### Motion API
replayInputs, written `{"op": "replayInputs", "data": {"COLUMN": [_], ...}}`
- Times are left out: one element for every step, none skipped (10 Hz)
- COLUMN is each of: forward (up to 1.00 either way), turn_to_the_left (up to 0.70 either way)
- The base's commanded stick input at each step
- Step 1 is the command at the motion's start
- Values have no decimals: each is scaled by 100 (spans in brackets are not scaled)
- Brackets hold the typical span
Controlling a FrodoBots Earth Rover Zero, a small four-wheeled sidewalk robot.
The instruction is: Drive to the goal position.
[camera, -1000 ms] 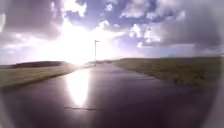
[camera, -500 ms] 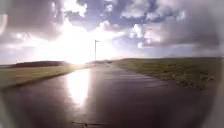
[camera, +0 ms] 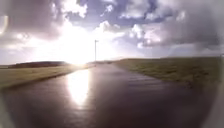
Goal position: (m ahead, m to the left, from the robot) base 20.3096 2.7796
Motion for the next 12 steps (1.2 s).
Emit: {"op": "replayInputs", "data": {"forward": [70, 70, 70, 70, 70, 70, 70, 70, 70, 70, 70, 70], "turn_to_the_left": [0, 0, 0, 0, 0, 0, 0, 0, 0, 0, 0, 0]}}
